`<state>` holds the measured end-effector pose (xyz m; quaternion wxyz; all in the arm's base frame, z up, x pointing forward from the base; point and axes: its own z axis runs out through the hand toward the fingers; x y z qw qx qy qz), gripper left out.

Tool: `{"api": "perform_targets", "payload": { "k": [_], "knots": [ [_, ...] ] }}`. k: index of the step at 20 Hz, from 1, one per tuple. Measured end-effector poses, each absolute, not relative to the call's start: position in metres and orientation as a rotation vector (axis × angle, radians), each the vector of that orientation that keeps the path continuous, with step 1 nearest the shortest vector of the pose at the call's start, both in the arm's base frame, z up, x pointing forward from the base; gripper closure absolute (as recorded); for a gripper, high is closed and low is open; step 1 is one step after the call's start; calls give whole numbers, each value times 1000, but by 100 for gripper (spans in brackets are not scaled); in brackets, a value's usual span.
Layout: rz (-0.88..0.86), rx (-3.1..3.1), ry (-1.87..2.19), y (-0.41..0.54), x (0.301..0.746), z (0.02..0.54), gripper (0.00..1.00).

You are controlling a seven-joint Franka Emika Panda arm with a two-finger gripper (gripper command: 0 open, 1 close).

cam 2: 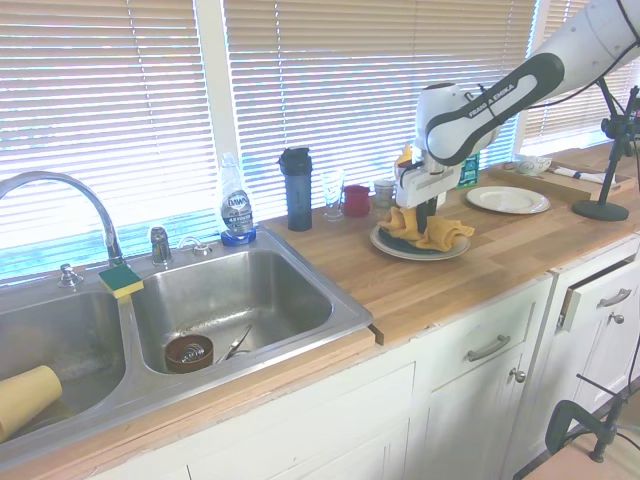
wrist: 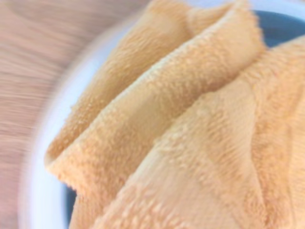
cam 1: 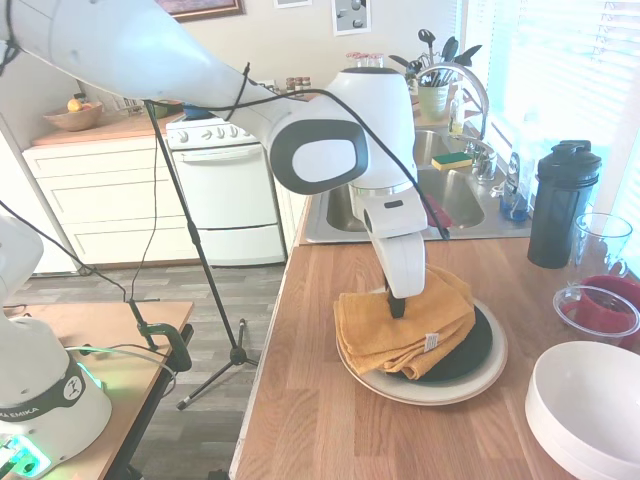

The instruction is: Wipe the blue plate in counterclockwise motion

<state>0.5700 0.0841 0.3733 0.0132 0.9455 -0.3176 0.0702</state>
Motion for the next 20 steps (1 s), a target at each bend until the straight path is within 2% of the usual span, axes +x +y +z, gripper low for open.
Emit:
{"api": "perform_targets", "payload": {
  "k": [5, 9, 14, 20],
  "knots": [
    [274, 2983, -1028, 58, 538, 404, 100],
    [277, 3002, -1089, 28, 529, 422, 100],
    [175, 3009, -1189, -12, 529, 418, 100],
    [48, 2996, -1333, -79, 555, 399, 100]
  ]
}}
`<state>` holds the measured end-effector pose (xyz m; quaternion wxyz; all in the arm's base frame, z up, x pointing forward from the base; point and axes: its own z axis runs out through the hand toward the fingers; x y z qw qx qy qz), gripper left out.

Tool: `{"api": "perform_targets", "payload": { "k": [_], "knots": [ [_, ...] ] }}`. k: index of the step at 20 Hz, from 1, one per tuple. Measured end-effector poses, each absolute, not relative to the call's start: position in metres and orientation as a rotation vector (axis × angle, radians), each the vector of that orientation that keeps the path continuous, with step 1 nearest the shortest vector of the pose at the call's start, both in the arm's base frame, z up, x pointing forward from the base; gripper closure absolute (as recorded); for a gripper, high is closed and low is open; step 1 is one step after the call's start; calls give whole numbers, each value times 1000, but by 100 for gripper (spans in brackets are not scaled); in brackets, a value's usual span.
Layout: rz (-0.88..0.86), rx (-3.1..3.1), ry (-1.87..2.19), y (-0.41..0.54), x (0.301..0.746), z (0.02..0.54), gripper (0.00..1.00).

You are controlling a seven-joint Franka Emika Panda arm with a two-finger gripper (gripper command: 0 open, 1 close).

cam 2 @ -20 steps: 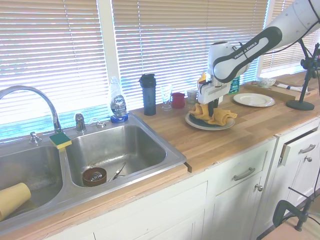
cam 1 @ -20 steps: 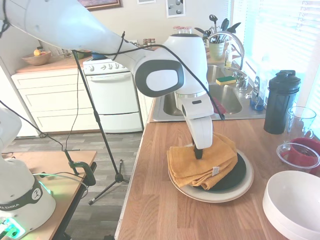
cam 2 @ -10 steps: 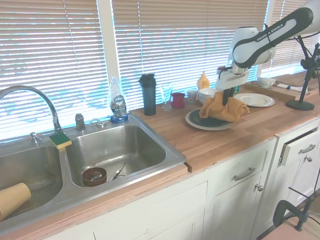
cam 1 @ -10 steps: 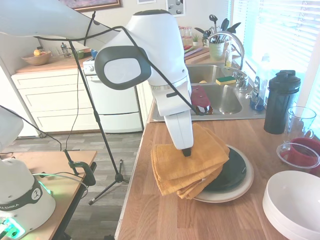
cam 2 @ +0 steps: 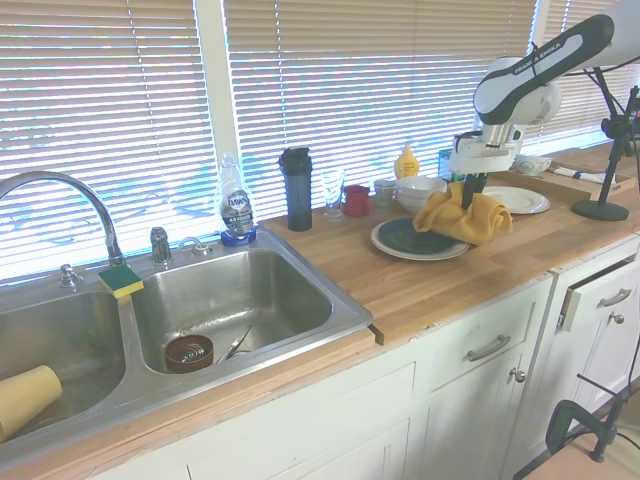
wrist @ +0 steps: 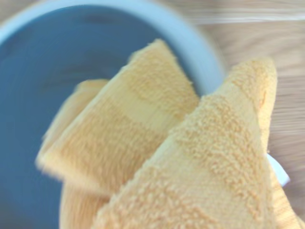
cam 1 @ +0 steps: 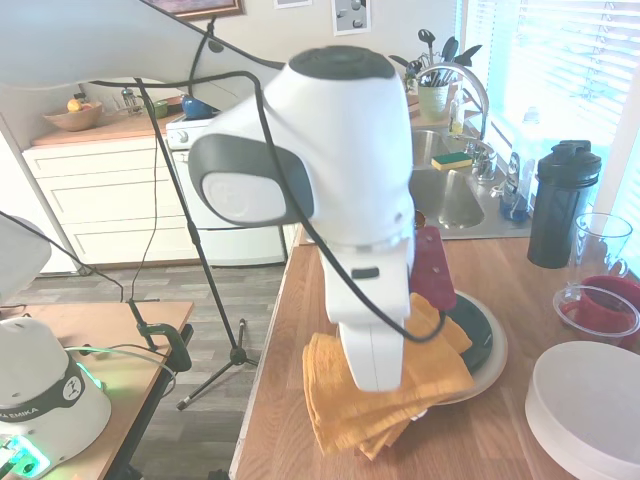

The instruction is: Wipe the blue plate in counterclockwise motion

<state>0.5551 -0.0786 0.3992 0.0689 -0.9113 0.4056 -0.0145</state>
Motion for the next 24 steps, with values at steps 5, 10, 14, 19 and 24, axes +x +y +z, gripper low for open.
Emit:
{"api": "perform_targets", "payload": {
  "k": [5, 10, 14, 19, 24],
  "knots": [
    [59, -2682, 1300, -121, 579, 380, 100],
    [142, -2600, 1400, -190, 595, 363, 100],
    [167, -2554, 1464, -231, 600, 356, 100],
    [143, -2586, 1416, -223, 606, 364, 100],
    [112, -2742, 1207, -120, 613, 377, 100]
  ]
}}
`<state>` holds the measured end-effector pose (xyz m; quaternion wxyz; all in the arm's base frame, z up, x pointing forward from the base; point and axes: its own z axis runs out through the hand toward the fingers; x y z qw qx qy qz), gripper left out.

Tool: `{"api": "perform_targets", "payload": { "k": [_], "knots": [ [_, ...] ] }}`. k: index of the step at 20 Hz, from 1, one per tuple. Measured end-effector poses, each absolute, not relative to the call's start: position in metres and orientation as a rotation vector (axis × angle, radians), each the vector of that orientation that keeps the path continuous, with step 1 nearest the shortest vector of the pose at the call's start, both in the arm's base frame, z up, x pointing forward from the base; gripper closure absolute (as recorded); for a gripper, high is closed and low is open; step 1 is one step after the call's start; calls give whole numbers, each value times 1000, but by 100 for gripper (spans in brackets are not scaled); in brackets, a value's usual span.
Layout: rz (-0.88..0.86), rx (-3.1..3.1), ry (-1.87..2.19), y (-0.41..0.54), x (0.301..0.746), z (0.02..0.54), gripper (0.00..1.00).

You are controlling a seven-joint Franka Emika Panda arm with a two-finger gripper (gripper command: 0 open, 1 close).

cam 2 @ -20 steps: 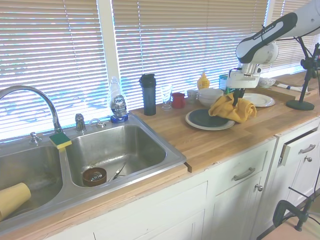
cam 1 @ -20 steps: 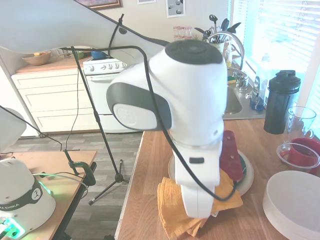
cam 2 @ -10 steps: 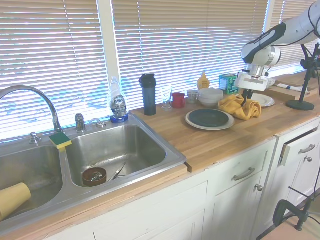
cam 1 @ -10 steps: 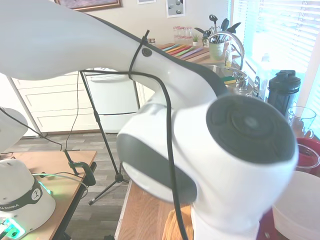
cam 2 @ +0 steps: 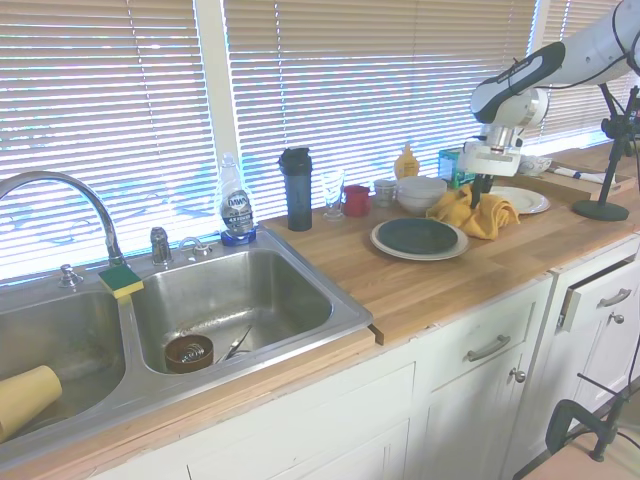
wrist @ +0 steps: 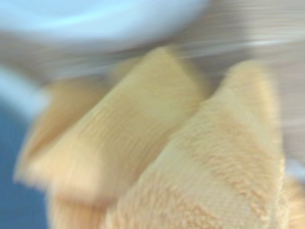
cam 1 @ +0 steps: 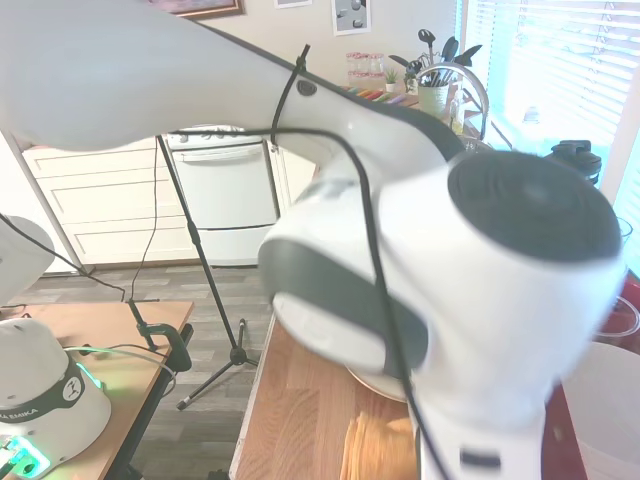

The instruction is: Wipe the blue plate in counterclockwise motion

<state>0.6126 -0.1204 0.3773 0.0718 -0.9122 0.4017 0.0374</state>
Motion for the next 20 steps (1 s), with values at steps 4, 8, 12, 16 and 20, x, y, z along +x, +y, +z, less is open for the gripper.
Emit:
{"api": "perform_targets", "payload": {
  "k": [4, 8, 12, 16, 20],
  "knots": [
    [163, -2786, 1189, -79, 606, 362, 100],
    [200, -2763, 1248, -100, 603, 346, 100],
    [216, -2726, 1313, -127, 599, 337, 100],
    [211, -2731, 1303, -125, 601, 337, 0],
    [204, -2745, 1284, -117, 603, 337, 0]
  ]
}}
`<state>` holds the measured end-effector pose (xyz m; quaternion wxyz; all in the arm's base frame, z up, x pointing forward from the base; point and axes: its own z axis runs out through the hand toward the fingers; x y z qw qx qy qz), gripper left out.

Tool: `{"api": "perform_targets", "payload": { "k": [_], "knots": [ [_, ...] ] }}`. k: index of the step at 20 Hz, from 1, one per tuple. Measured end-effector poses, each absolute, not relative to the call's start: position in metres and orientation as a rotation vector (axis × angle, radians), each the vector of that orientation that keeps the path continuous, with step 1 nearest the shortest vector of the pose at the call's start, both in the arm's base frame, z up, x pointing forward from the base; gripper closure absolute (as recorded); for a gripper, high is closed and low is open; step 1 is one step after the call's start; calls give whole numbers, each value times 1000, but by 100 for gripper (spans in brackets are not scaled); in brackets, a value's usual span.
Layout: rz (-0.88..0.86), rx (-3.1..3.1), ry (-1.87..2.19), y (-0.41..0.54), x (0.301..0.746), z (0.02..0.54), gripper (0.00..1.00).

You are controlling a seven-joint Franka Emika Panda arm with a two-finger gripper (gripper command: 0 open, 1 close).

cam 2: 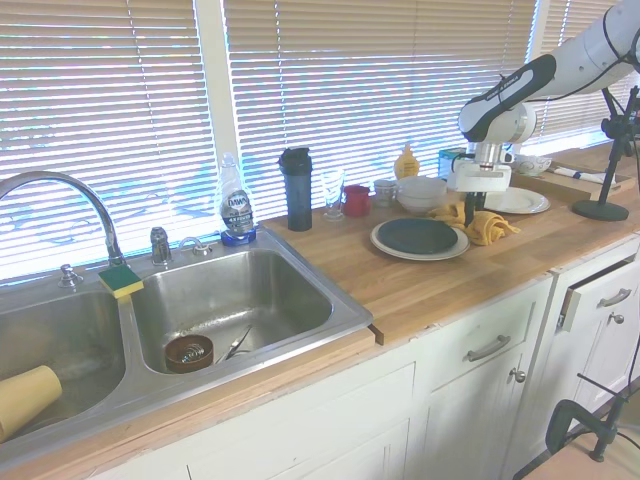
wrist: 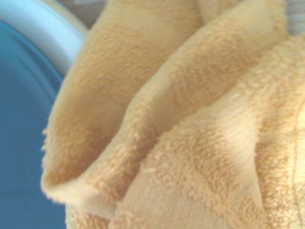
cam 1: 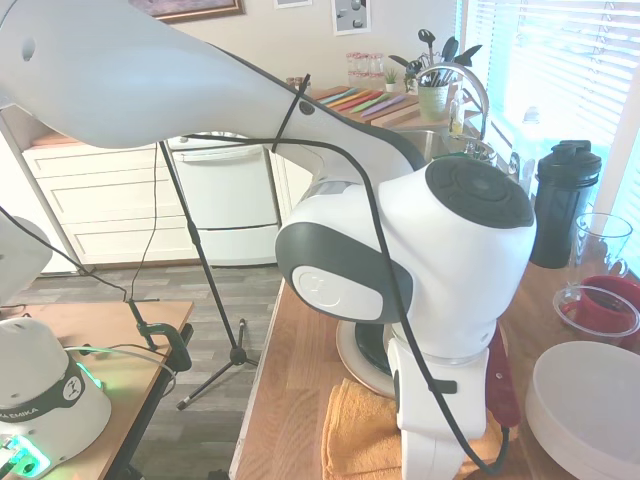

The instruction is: Wipe the blue plate in counterclockwise motion

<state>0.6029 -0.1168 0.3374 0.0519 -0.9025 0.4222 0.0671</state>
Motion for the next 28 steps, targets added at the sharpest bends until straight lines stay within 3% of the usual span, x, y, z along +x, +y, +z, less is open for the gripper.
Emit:
{"api": "perform_targets", "payload": {
  "k": [18, 28],
  "knots": [
    [180, -2755, 1289, -121, 604, 338, 0],
    [12, -2779, 1294, -127, 585, 369, 0]
  ]
}}
